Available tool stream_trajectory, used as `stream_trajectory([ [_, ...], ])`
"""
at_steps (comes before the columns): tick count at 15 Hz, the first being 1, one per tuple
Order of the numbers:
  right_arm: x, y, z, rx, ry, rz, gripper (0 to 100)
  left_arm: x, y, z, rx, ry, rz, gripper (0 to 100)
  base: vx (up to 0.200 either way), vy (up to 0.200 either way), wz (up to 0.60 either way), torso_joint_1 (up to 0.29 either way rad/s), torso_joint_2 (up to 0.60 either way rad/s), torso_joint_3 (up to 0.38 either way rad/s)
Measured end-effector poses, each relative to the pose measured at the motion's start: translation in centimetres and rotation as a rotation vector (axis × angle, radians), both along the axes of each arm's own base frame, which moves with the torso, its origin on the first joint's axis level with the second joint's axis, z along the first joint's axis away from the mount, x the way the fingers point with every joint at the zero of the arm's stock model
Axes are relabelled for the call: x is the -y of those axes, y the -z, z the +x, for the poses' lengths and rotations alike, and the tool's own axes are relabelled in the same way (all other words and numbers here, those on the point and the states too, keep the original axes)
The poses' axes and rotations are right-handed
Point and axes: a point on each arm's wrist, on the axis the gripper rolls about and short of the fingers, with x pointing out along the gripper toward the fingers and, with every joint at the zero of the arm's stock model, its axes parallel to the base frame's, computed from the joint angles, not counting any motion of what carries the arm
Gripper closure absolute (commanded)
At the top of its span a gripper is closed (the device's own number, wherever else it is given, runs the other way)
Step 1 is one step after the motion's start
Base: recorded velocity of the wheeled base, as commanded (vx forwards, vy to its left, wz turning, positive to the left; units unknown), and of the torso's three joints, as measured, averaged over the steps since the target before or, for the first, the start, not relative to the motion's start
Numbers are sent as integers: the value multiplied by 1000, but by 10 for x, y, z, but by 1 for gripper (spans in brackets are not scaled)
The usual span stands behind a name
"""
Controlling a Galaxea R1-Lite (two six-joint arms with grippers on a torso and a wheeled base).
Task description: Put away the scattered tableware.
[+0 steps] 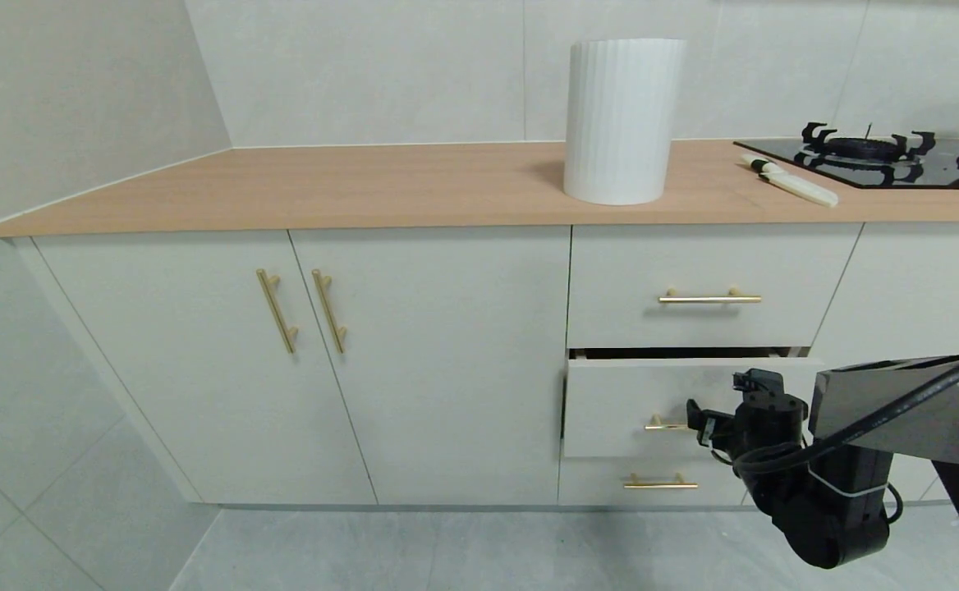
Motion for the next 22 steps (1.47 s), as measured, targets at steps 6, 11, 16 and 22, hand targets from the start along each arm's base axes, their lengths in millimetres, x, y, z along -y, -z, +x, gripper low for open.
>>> stream_trajectory([
  [6,11,4,17,41,52,0,0,0,0,0,0,0,-1,0,0,0,0,0,0,0],
  [11,14,3,36,83,79,-11,0,0,0,0,0,-1,-1,0,0,0,0,0,0,0],
  [16,23,6,52,99,104,-14,0,0,0,0,0,0,0,0,0,0,0,0,0,0],
  [22,23,6,57,98,107,-15,0,0,0,0,0,0,0,0,0,0,0,0,0,0],
])
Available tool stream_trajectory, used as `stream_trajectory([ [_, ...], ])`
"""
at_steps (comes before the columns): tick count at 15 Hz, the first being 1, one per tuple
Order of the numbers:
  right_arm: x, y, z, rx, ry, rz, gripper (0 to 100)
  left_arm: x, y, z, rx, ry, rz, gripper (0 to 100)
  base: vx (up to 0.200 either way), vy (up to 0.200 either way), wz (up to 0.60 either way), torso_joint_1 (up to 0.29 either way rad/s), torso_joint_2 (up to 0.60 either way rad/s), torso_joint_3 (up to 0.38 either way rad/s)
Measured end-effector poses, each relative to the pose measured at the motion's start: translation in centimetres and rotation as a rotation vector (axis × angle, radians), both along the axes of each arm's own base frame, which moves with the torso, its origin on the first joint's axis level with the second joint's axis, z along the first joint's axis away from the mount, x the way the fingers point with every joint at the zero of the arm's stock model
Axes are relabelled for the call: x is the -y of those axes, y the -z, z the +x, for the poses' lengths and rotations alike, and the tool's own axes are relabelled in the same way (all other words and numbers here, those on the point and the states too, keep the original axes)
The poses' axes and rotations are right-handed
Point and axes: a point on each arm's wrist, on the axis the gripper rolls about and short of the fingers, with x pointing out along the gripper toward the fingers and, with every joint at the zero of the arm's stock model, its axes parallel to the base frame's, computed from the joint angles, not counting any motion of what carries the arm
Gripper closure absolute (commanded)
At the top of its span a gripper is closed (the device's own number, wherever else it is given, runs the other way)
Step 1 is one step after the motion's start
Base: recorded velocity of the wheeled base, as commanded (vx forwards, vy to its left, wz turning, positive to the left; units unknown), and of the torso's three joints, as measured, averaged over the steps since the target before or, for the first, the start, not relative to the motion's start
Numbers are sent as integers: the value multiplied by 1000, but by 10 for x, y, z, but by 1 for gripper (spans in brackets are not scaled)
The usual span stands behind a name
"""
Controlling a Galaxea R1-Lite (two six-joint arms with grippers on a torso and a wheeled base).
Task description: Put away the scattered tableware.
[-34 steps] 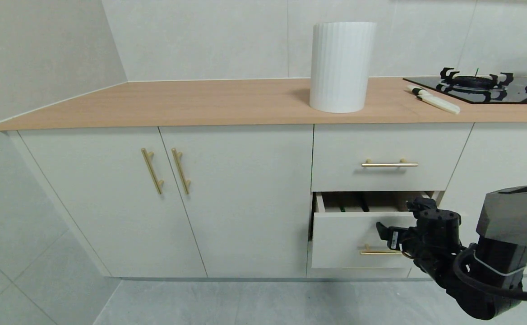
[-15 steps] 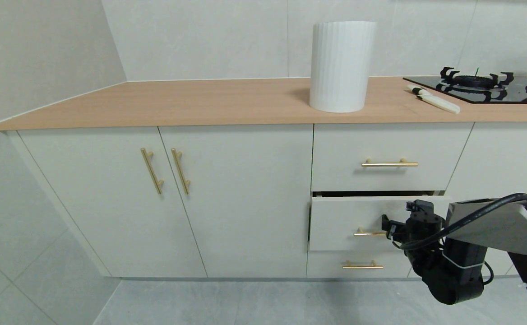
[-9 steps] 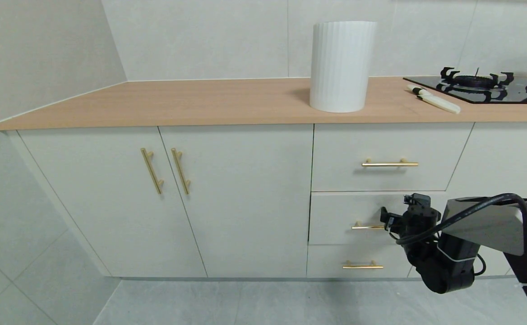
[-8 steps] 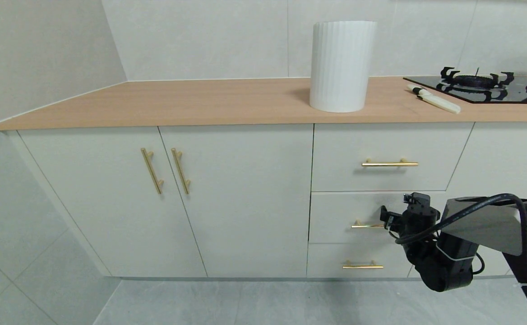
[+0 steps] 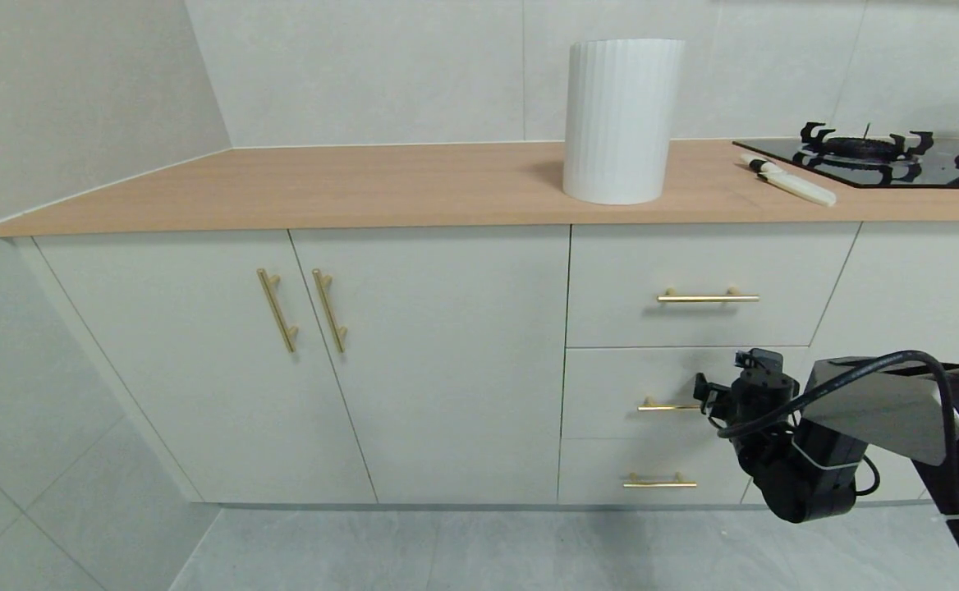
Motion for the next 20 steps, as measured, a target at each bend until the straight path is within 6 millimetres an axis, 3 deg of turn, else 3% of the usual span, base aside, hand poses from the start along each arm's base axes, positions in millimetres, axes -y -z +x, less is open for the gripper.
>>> stream_trajectory([
  [6,-1,-2,-5,-10,-5,-11,0,0,0,0,0,-1,0,0,0,0,0,0,0,0],
  [9,1,-11,-20,-51,-19,-37,0,0,0,0,0,0,0,0,0,0,0,0,0,0],
  [15,1,-69,-64,-108,-105,-67,0,0,0,0,0,0,0,0,0,0,0,0,0,0],
  [18,-1,-119,-91,-117,-142,-79,0,0,0,0,0,0,0,0,0,0,0,0,0,0],
  [20,-3,-154,-120,-119,-176,-85,0,0,0,0,0,0,0,0,0,0,0,0,0,0],
])
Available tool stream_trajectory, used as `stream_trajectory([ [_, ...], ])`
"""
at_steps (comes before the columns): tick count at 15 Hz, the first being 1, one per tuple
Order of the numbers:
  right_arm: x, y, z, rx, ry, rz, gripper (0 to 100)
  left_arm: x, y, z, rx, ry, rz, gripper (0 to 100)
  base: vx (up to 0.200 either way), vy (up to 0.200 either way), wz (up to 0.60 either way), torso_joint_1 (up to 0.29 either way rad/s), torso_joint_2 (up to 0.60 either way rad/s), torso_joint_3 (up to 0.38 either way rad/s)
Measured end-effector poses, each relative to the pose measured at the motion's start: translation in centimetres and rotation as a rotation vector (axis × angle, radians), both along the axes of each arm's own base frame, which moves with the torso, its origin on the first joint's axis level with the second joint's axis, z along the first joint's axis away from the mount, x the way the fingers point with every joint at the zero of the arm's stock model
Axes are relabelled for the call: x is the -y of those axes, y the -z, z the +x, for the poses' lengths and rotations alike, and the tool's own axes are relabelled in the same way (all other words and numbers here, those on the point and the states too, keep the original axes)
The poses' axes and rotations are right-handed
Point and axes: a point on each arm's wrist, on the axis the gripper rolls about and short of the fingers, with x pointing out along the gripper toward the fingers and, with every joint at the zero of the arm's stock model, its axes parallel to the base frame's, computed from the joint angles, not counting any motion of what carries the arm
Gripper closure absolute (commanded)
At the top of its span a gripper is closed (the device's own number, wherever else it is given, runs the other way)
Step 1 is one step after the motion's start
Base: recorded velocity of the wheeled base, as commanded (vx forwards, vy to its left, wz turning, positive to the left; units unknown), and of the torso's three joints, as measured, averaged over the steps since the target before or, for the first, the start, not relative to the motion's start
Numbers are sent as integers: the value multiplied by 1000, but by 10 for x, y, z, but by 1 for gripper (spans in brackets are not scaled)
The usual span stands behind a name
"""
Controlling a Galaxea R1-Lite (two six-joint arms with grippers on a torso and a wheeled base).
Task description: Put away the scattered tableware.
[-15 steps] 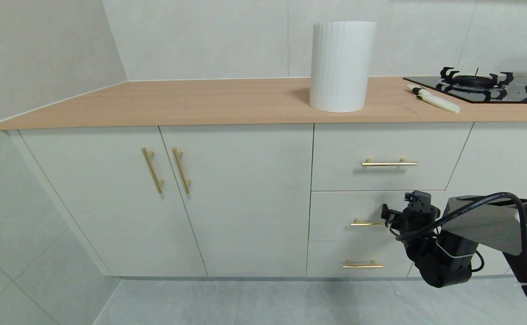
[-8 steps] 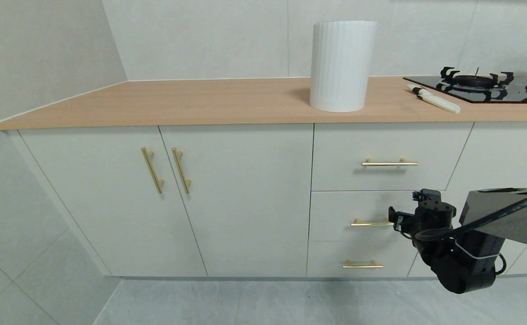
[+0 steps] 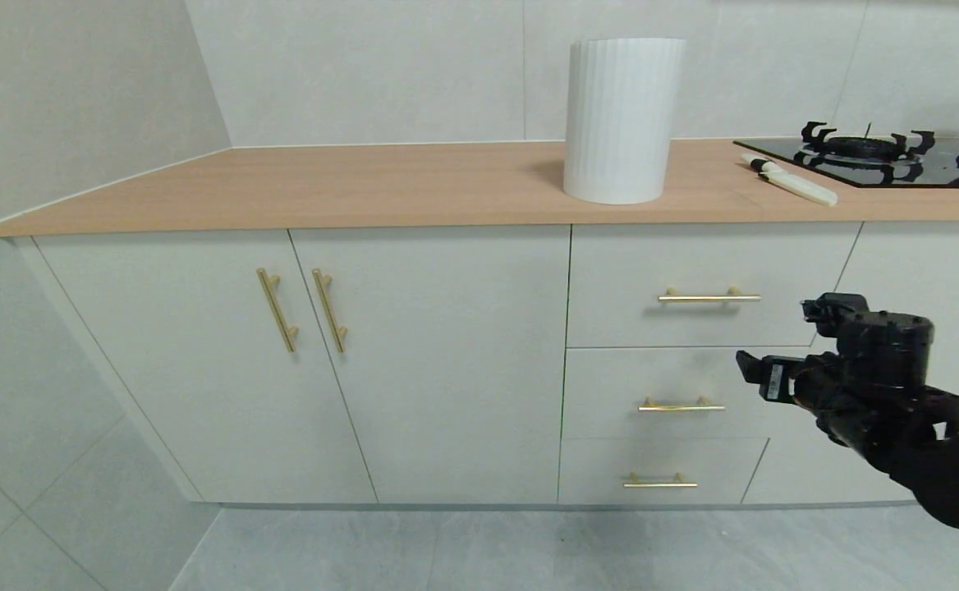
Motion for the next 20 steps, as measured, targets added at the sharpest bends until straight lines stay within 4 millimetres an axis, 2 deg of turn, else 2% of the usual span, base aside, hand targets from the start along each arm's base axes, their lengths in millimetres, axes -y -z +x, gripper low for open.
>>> stream_trajectory([
  [3,0,-46,-54,-4,-52,-19,0,0,0,0,0,0,0,0,0,0,0,0,0,0],
  [6,10,-83,-112,8,-80,-34,0,0,0,0,0,0,0,0,0,0,0,0,0,0],
  [10,33,-116,-195,101,-51,-131,0,0,0,0,0,0,0,0,0,0,0,0,0,0],
  [13,56,-119,-266,178,37,-228,0,0,0,0,0,0,0,0,0,0,0,0,0,0],
  [16,68,-104,-327,267,133,-272,0,0,0,0,0,0,0,0,0,0,0,0,0,0],
  [18,71,-91,-353,330,163,-237,0,0,0,0,0,0,0,0,0,0,0,0,0,0],
  [20,70,-80,-363,364,202,-177,0,0,0,0,0,1,0,0,0,0,0,0,0,0],
])
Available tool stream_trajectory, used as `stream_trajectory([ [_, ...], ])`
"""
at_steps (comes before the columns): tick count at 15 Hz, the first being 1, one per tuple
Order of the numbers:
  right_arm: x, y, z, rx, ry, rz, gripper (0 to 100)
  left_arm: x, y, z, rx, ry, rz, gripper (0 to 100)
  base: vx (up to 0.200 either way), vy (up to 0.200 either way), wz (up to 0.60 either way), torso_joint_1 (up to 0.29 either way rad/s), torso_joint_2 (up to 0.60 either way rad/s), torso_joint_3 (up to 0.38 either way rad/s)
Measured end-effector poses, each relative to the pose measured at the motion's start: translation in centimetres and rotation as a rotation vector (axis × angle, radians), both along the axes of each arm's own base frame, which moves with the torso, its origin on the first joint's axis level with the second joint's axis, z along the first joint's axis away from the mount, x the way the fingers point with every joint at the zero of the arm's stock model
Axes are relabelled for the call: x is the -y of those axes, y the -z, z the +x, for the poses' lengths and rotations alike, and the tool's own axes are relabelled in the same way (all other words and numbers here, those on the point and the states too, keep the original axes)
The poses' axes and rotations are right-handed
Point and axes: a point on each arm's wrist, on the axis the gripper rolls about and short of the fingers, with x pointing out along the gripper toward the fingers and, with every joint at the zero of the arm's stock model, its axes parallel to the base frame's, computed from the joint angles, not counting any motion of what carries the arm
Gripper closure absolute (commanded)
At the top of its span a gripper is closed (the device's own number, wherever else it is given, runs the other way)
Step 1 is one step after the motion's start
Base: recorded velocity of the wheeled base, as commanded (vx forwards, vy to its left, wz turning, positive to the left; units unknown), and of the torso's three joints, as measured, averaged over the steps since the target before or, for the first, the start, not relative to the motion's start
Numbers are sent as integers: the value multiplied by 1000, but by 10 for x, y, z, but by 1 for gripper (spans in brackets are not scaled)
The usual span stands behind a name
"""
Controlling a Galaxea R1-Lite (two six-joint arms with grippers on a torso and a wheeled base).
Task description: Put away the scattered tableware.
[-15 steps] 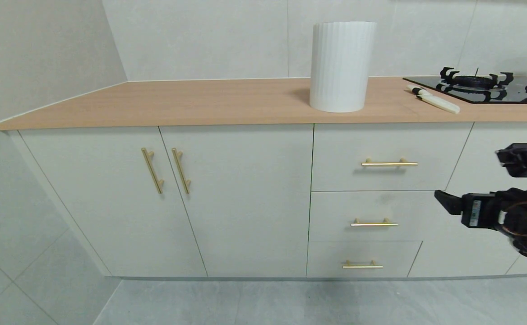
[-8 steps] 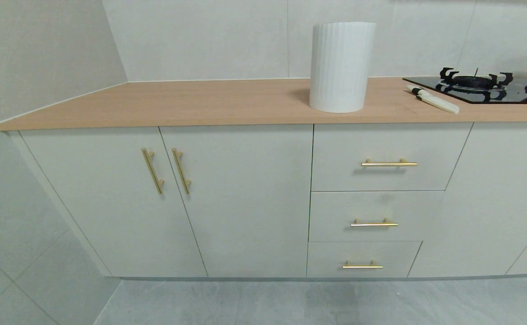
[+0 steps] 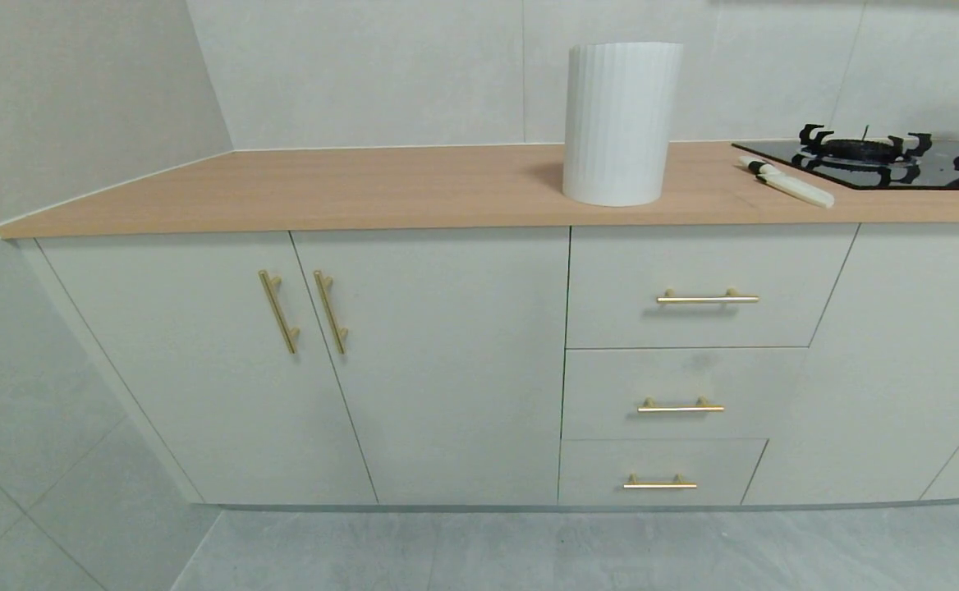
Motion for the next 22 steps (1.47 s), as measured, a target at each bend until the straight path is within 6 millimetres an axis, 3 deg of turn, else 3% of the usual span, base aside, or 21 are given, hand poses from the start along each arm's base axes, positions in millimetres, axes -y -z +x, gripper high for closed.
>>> stream_trajectory([
  [4,-6,34,-3,2,44,-10,0,0,0,0,0,-1,0,0,0,0,0,0,0,0],
  [8,-14,70,22,39,-316,34,0,0,0,0,0,-1,0,0,0,0,0,0,0,0],
  [10,-16,89,31,30,-401,38,0,0,0,0,0,0,0,0,0,0,0,0,0,0],
  [13,-17,111,36,-116,-409,67,0,0,0,0,0,0,0,0,0,0,0,0,0,0],
  [22,-17,113,36,-116,-409,84,0,0,0,0,-2,1,0,0,0,0,0,0,0,0],
])
